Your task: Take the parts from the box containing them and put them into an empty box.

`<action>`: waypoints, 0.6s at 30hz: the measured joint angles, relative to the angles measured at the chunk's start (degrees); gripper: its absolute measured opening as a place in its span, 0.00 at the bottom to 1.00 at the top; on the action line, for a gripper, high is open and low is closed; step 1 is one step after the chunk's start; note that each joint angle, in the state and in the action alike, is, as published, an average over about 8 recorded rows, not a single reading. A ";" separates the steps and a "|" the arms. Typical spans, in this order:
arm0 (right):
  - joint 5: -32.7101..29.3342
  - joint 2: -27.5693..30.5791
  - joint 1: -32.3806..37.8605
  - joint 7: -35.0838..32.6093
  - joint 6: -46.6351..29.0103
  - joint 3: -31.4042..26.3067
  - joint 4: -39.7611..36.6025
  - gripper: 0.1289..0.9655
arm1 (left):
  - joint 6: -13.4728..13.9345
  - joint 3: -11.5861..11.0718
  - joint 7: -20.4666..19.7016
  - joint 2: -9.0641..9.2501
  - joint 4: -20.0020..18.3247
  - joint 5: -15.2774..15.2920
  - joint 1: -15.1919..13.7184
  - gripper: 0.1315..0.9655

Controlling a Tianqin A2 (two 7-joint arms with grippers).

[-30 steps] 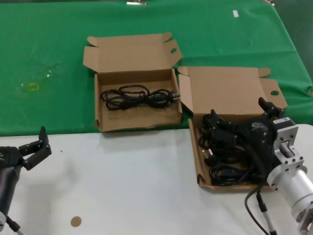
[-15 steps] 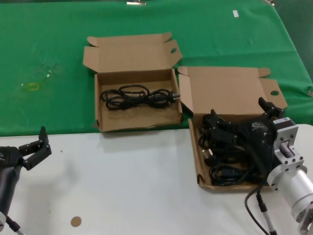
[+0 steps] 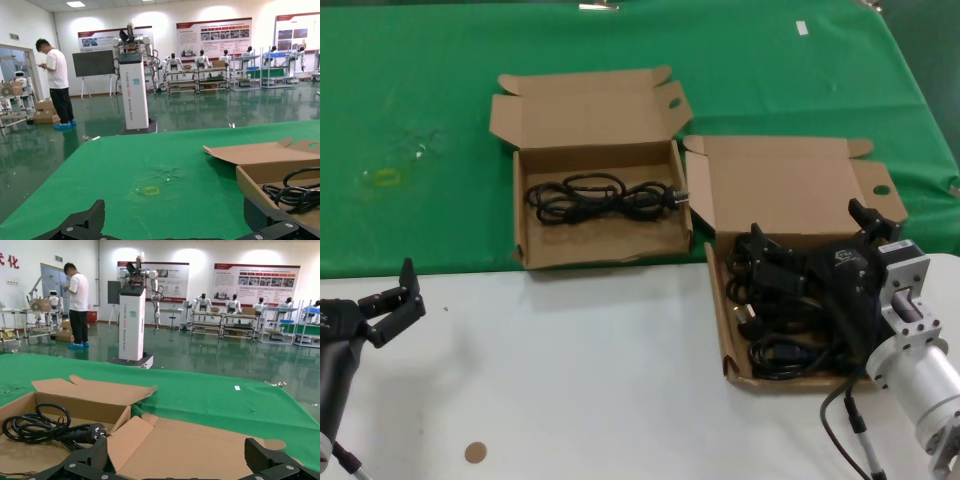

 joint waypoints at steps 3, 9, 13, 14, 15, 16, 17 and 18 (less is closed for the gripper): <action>0.00 0.00 0.00 0.00 0.00 0.00 0.00 1.00 | 0.00 0.00 0.00 0.00 0.00 0.00 0.00 1.00; 0.00 0.00 0.00 0.00 0.00 0.00 0.00 1.00 | 0.00 0.00 0.00 0.00 0.00 0.00 0.00 1.00; 0.00 0.00 0.00 0.00 0.00 0.00 0.00 1.00 | 0.00 0.00 0.00 0.00 0.00 0.00 0.00 1.00; 0.00 0.00 0.00 0.00 0.00 0.00 0.00 1.00 | 0.00 0.00 0.00 0.00 0.00 0.00 0.00 1.00; 0.00 0.00 0.00 0.00 0.00 0.00 0.00 1.00 | 0.00 0.00 0.00 0.00 0.00 0.00 0.00 1.00; 0.00 0.00 0.00 0.00 0.00 0.00 0.00 1.00 | 0.00 0.00 0.00 0.00 0.00 0.00 0.00 1.00; 0.00 0.00 0.00 0.00 0.00 0.00 0.00 1.00 | 0.00 0.00 0.00 0.00 0.00 0.00 0.00 1.00; 0.00 0.00 0.00 0.00 0.00 0.00 0.00 1.00 | 0.00 0.00 0.00 0.00 0.00 0.00 0.00 1.00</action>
